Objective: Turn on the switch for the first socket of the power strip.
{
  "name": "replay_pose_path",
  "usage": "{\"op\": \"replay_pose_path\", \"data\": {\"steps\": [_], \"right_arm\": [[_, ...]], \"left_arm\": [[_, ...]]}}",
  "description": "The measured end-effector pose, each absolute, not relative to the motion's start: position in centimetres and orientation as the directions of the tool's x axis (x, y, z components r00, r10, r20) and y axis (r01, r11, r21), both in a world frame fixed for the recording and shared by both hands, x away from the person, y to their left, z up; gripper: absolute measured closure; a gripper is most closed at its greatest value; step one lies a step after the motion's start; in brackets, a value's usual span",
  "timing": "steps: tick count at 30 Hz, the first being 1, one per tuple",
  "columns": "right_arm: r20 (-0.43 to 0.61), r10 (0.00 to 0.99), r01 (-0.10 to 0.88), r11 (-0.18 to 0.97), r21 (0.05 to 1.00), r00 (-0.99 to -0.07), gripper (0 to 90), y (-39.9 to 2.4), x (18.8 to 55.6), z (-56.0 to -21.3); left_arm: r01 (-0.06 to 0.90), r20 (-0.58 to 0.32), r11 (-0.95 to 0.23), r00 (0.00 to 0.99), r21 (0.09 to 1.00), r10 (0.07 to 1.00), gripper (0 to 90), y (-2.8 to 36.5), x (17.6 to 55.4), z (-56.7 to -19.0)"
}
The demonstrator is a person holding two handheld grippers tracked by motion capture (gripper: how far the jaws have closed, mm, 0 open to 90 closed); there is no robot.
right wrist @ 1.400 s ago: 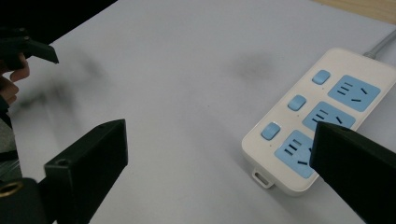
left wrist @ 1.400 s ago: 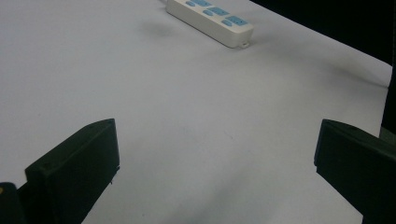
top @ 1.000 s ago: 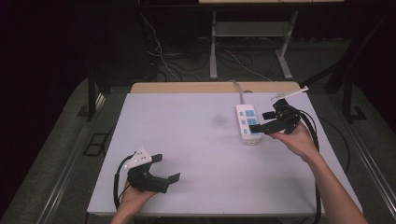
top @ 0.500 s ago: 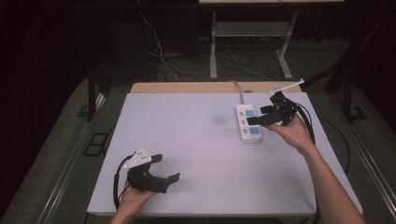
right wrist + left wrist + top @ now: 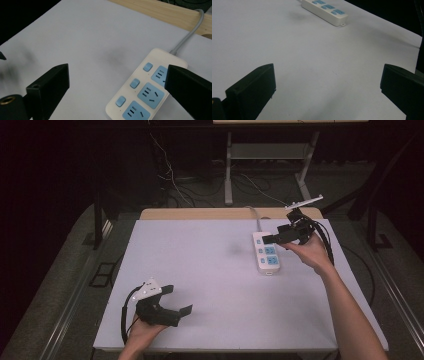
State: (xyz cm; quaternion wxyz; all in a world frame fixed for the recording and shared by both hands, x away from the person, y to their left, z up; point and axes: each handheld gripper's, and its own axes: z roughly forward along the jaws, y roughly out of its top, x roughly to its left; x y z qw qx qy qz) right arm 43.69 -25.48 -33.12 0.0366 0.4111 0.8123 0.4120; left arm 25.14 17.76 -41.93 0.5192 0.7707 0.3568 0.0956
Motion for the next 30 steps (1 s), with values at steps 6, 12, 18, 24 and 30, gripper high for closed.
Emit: {"op": "replay_pose_path", "data": {"steps": [6,12,18,24,30], "right_arm": [[0.285,0.698,0.635,0.310,0.708,-0.657,5.3,-25.4,44.8,-32.9],[0.288,0.702,0.638,0.301,0.709,-0.651,5.3,-25.4,46.0,-33.0],[0.298,0.701,0.643,0.294,0.707,-0.648,5.3,-25.3,47.1,-33.3],[0.299,0.697,0.642,0.296,0.707,-0.651,5.3,-24.9,47.9,-33.6],[0.311,0.703,0.655,0.287,0.699,-0.640,8.7,-25.0,48.8,-34.4]], "left_arm": [[0.450,-0.222,-0.209,0.729,0.869,0.647,0.0,17.8,25.2,-41.9],[0.450,-0.225,-0.205,0.728,0.869,0.647,0.0,17.8,25.1,-41.9],[0.451,-0.226,-0.203,0.728,0.869,0.648,0.0,17.8,25.2,-41.9],[0.452,-0.228,-0.200,0.726,0.869,0.649,0.0,17.9,25.2,-41.9],[0.451,-0.227,-0.200,0.725,0.870,0.650,0.0,18.0,25.2,-41.9]]}}
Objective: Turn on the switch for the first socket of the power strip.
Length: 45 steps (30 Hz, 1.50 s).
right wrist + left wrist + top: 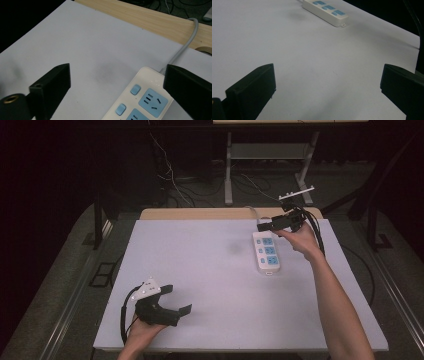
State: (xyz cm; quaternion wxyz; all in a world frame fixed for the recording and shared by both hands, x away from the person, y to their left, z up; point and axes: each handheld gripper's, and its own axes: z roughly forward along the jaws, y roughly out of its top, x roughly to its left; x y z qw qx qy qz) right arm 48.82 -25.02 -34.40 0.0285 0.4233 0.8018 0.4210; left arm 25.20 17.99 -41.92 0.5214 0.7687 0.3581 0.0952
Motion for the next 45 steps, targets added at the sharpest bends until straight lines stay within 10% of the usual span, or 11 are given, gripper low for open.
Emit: {"op": "replay_pose_path", "data": {"steps": [19,33,45], "right_arm": [[0.340,0.701,0.667,0.259,0.698,-0.627,67.3,-25.6,50.3,-36.7],[0.343,0.716,0.700,0.279,0.657,-0.607,88.8,-25.5,51.1,-39.3],[0.366,0.714,0.728,0.288,0.623,-0.596,89.3,-25.0,51.5,-41.9]], "left_arm": [[0.455,-0.228,-0.201,0.723,0.868,0.652,0.0,18.1,25.4,-42.0],[0.455,-0.229,-0.200,0.723,0.868,0.651,0.0,18.2,25.4,-42.0],[0.460,-0.228,-0.205,0.721,0.864,0.654,0.0,18.3,25.6,-42.1]]}}
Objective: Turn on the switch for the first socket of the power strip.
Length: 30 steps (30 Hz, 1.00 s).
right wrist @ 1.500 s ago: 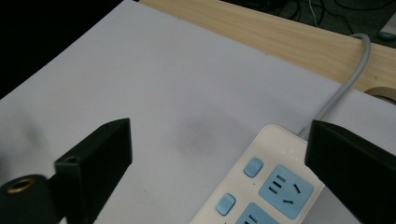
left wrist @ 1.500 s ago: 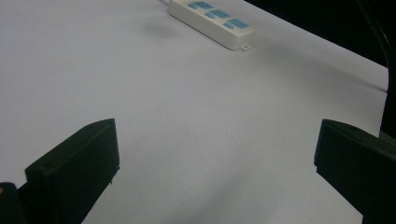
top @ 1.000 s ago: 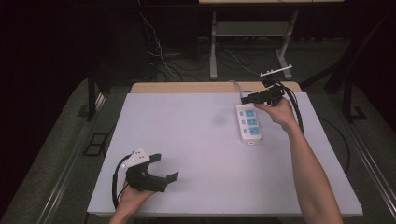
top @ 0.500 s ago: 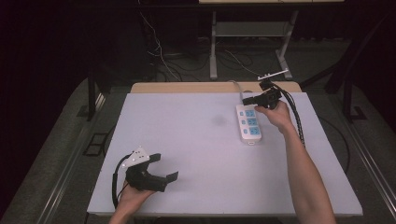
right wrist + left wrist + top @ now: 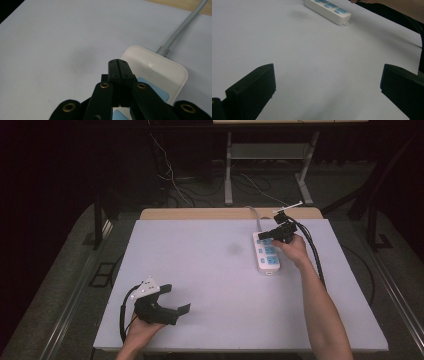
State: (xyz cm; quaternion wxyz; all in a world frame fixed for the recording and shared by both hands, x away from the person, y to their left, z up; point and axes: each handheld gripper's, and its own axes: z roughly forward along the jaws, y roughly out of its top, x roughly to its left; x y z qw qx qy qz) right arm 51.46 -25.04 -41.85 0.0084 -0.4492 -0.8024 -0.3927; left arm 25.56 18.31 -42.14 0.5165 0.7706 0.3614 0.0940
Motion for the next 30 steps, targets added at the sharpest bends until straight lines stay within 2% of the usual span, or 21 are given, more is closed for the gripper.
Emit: {"op": "replay_pose_path", "data": {"steps": [16,22,26,30], "right_arm": [[0.411,0.700,0.739,0.247,0.627,-0.583,89.8,-25.2,51.4,-43.1],[0.333,0.714,0.707,0.313,0.634,-0.615,90.0,-24.5,51.2,-42.7],[0.356,0.714,0.719,0.294,0.629,-0.603,90.0,-24.7,51.3,-42.9],[0.330,0.726,0.715,0.309,0.626,-0.603,90.0,-24.4,51.1,-42.8]], "left_arm": [[0.463,-0.223,-0.220,0.725,0.859,0.652,0.0,18.2,25.6,-42.3],[0.464,-0.222,-0.222,0.723,0.858,0.654,0.0,18.2,25.6,-42.3],[0.462,-0.221,-0.222,0.723,0.858,0.654,0.0,18.1,25.5,-42.3],[0.460,-0.218,-0.225,0.725,0.859,0.653,0.0,18.1,25.4,-42.2]]}}
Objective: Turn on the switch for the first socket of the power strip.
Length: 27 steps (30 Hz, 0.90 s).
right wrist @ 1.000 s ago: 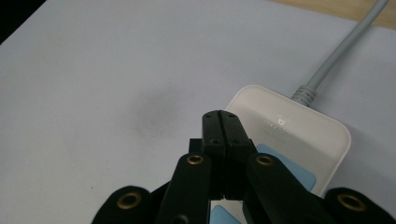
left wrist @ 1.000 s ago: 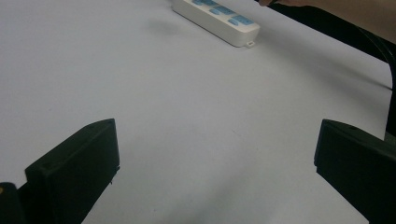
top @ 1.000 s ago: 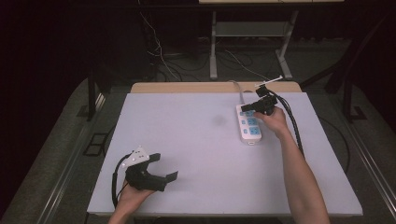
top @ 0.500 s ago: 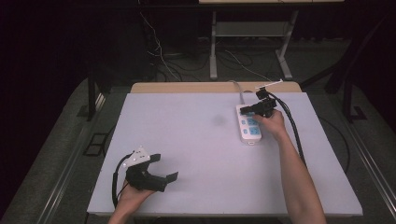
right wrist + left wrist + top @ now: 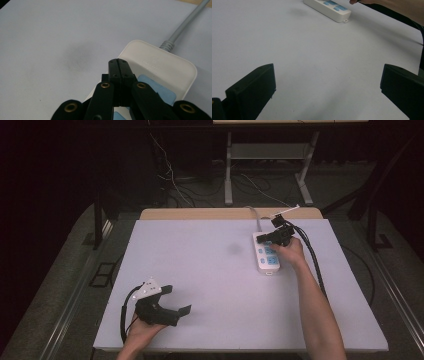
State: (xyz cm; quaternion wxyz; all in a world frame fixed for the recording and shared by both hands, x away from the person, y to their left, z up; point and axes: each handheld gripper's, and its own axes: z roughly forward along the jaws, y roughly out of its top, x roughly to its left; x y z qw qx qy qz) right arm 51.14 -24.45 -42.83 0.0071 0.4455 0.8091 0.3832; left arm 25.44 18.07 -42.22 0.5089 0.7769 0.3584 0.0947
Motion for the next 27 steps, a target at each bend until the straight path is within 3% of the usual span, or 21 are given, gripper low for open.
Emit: {"op": "replay_pose_path", "data": {"steps": [16,27], "right_arm": [[0.248,0.736,0.687,0.380,0.619,-0.630,90.0,-23.5,50.8,-42.0],[0.251,0.729,0.673,0.365,0.643,-0.636,90.0,-23.8,50.3,-40.5]], "left_arm": [[0.466,-0.225,-0.222,0.724,0.856,0.652,0.0,18.2,25.7,-42.3],[0.463,-0.223,-0.224,0.727,0.858,0.649,0.0,18.1,25.6,-42.3]]}}
